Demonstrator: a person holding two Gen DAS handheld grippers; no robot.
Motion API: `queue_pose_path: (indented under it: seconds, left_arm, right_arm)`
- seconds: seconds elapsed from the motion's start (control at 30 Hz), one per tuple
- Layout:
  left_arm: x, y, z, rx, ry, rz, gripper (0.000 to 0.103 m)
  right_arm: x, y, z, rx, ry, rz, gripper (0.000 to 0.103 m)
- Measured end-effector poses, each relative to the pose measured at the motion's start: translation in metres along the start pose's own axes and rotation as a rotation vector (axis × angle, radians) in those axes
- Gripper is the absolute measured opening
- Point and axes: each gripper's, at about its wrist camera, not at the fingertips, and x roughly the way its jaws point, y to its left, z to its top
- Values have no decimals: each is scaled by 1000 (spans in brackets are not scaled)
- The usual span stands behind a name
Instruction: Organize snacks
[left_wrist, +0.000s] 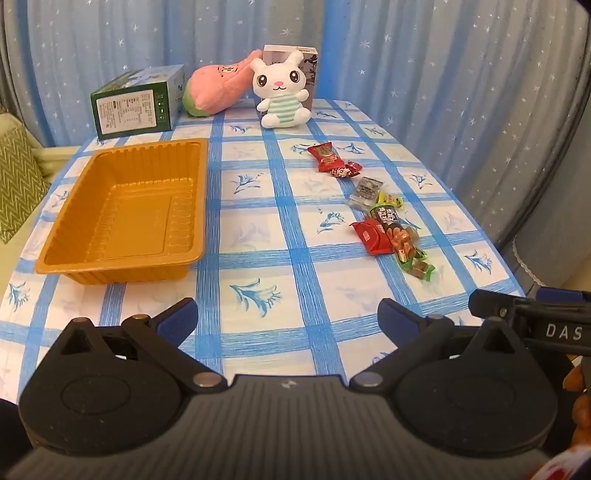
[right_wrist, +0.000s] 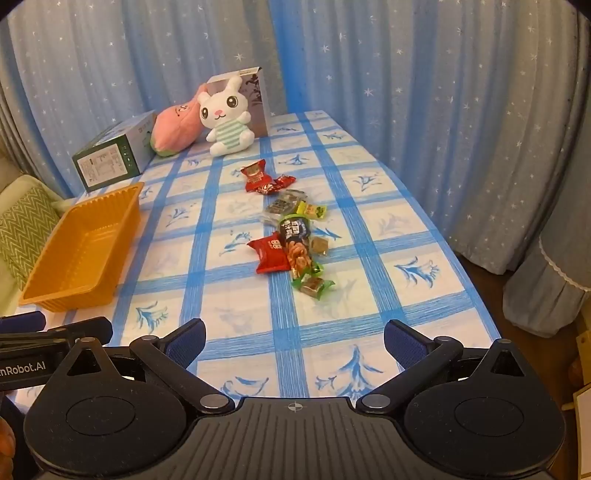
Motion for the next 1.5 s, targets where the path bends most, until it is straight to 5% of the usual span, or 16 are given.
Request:
queue_pose_path:
  seconds: [1.5]
  left_arm:
    - [-12, 12, 1, -69, -5, -36, 102]
  right_arm:
    - [-8, 11, 0, -9, -8, 19, 102]
